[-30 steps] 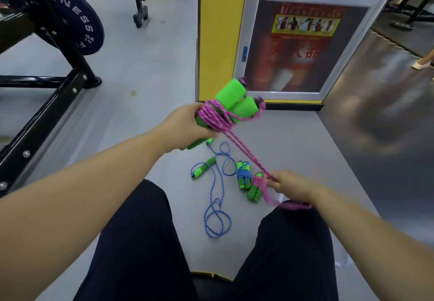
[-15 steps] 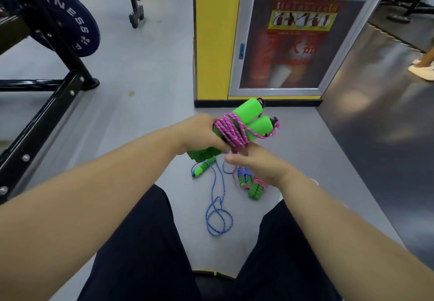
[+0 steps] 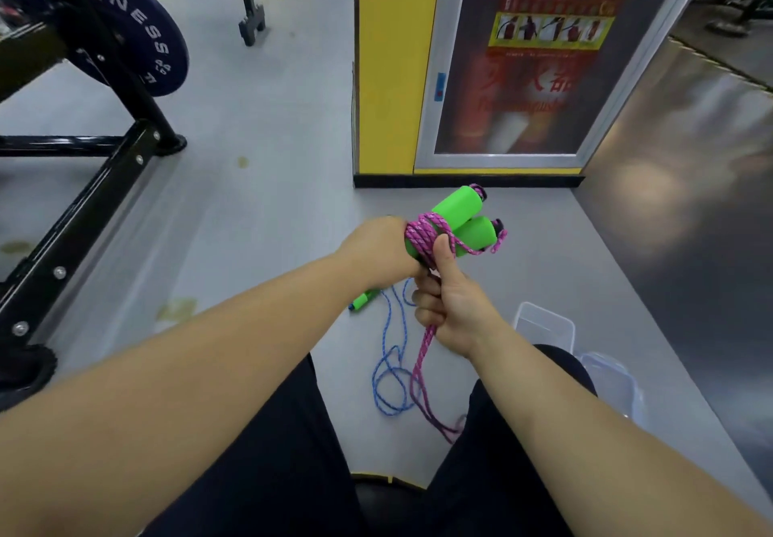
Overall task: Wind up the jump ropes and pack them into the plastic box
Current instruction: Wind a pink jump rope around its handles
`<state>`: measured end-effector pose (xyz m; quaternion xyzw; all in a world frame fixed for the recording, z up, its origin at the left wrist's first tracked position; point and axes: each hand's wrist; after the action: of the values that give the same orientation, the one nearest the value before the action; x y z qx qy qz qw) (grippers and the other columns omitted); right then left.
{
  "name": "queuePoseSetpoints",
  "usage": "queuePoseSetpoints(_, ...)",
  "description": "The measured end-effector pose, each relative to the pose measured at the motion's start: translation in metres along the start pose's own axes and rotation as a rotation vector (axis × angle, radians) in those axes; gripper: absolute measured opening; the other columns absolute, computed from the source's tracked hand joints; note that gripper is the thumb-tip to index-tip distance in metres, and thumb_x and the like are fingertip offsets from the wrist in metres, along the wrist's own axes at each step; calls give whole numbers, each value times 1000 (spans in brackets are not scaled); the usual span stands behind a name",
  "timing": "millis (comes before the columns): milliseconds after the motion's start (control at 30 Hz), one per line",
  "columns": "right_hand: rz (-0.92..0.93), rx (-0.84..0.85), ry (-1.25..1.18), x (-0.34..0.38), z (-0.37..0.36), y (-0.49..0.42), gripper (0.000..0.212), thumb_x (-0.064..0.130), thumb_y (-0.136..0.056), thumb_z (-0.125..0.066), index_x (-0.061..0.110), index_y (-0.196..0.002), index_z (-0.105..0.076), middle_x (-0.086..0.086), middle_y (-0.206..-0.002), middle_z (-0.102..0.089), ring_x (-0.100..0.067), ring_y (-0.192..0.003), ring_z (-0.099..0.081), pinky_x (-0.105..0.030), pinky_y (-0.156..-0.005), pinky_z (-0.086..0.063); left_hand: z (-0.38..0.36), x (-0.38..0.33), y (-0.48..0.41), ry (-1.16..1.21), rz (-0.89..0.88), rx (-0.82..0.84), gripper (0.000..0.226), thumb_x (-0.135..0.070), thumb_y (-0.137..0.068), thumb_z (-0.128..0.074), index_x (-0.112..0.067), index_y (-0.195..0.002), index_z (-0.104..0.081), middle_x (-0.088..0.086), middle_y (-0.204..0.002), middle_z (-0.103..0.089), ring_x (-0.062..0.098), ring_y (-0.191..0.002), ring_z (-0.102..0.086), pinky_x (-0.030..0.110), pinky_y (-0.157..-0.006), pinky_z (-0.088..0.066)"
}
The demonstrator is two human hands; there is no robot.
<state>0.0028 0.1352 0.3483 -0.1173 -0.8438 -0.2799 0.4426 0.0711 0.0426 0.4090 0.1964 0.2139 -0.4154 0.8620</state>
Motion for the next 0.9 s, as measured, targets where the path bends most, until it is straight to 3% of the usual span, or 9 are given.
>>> queuePoseSetpoints(167, 45, -31, 20, 0, 7, 4, 28, 49, -80, -52, 23, -77, -43, 10, -45, -22, -2, -36, -15, -15, -34, -13, 3, 6, -1, 226, 22, 83, 29, -29, -73, -76, -8, -91, -68, 12, -90, -69, 28, -82, -64, 37, -78, -53)
queuePoseSetpoints(300, 39, -17, 148, 3, 10, 8, 31, 52, -79, -51, 23, -76, -42, 10, -46, -20, -3, -38, -14, -17, -37, -12, 7, 11, -2, 455, 76, 186, 18, -22, -72, -79, -15, -82, -66, 3, -77, -67, 17, -68, -63, 28, -66, -55)
queuePoseSetpoints(433, 68, -74, 208, 6, 8, 8, 30, 47, -88, -50, 21, -75, -45, 10, -46, -22, -5, -38, -15, -19, -38, -12, 3, 13, -3, 517, 68, 196, 20, -22, -72, -79, -18, -88, -67, 8, -88, -70, 23, -80, -67, 34, -78, -56)
queuePoseSetpoints(500, 111, -96, 179, 8, 7, 8, 30, 46, -86, -53, 20, -73, -44, 11, -44, -23, -4, -36, -16, -18, -36, -13, 2, 13, -2, 558, 46, 219, 22, -18, -74, -77, -15, -94, -67, 10, -92, -71, 25, -84, -68, 36, -79, -57)
queuePoseSetpoints(567, 129, -103, 120, 11, 7, 8, 30, 45, -86, -53, 20, -72, -42, 11, -42, -23, -3, -34, -17, -17, -35, -13, 3, 17, 1, 731, 63, 315, 18, -8, -79, -72, -11, -95, -64, 8, -86, -70, 20, -77, -68, 29, -68, -58)
queuePoseSetpoints(633, 125, -98, 56, 13, 9, 8, 29, 43, -89, -51, 22, -72, -41, 11, -40, -22, -3, -33, -15, -17, -35, -12, 5, 20, 5, 897, 145, 409, 16, -5, -82, -66, -9, -97, -62, 7, -89, -70, 16, -78, -69, 27, -70, -58)
queuePoseSetpoints(733, 96, -86, 29, 11, 11, 7, 29, 42, -90, -50, 22, -71, -41, 11, -39, -21, -3, -32, -14, -15, -33, -13, 2, 25, 8, 849, 205, 444, 15, -8, -86, -63, -9, -101, -61, 13, -99, -67, 25, -89, -66, 37, -81, -57)
queuePoseSetpoints(900, 35, -55, 16, 8, 10, 8, 32, 44, -90, -49, 23, -67, -41, 10, -38, -19, -3, -32, -13, -15, -32, -13, 7, 32, 11, 814, 146, 521, 30, -5, -91, -55, -6, -120, -52, 14, -103, -65, 32, -92, -66, 41, -78, -57)
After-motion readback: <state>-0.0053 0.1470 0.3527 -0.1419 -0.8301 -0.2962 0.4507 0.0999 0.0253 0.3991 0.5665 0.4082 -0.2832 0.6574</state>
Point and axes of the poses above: each hand's wrist, its own y-axis away from the middle knuckle, its own z-axis out of the back of the hand, x = y × z
